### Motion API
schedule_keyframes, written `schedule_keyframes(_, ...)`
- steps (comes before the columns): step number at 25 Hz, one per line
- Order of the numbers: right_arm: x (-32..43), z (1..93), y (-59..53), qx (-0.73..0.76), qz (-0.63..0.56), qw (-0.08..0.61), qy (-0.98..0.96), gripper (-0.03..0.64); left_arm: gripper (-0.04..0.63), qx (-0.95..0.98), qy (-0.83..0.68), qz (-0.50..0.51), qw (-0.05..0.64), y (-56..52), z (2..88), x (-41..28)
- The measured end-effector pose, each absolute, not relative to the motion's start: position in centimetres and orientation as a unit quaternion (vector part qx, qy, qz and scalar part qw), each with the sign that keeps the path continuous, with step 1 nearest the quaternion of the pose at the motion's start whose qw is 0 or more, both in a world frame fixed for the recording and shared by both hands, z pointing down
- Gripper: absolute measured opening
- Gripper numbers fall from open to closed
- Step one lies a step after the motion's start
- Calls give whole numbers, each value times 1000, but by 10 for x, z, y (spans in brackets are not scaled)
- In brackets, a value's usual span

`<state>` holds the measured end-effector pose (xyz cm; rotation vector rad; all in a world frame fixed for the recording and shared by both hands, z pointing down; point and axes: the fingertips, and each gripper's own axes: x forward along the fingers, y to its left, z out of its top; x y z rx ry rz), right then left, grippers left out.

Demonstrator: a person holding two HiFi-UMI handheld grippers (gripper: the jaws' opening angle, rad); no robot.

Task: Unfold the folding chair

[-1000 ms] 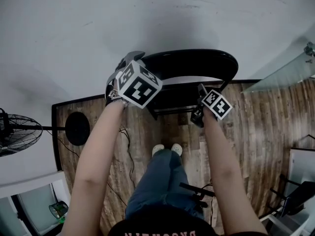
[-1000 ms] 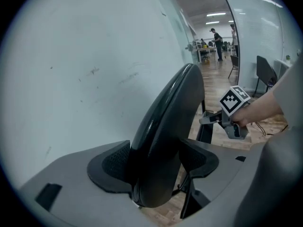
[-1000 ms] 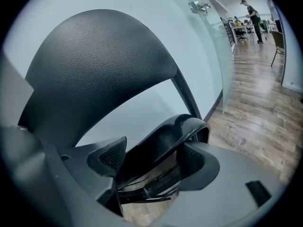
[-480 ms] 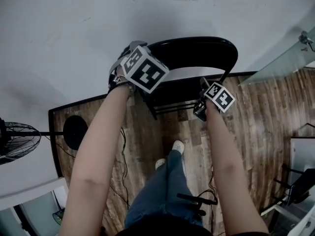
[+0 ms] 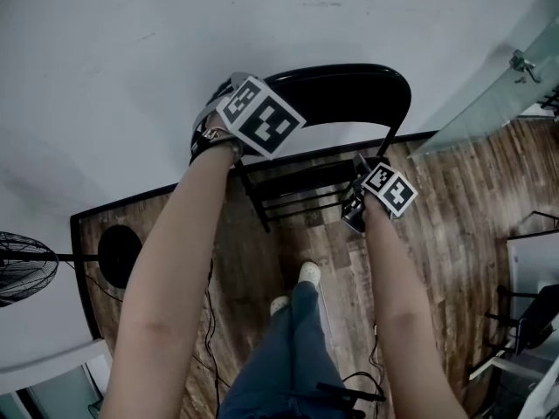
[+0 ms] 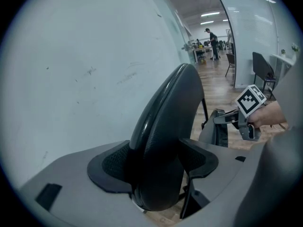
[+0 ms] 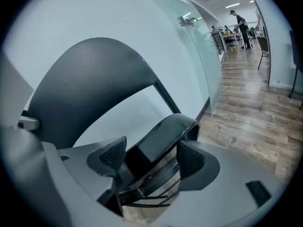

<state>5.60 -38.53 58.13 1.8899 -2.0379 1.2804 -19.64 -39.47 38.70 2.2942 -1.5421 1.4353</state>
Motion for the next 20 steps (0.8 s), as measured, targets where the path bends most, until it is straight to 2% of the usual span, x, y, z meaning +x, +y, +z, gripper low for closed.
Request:
schedule_keyframes(6, 70, 594, -348, 602, 453, 20, -657, 313, 310, 741, -494, 456, 5, -391, 392, -195)
schedule_keyframes(11, 91, 604, -316, 594, 509, -62, -620, 302, 310, 742, -492, 456, 10, -386, 402, -193)
schedule_keyframes(17, 106, 625, -285, 618, 489, -29, -615, 304, 311, 744, -489, 455, 11, -383, 410, -190)
schedule_keyframes(20, 110, 629, -278, 617, 495, -36, -611, 304, 313, 743, -490, 456, 14, -383, 413, -190)
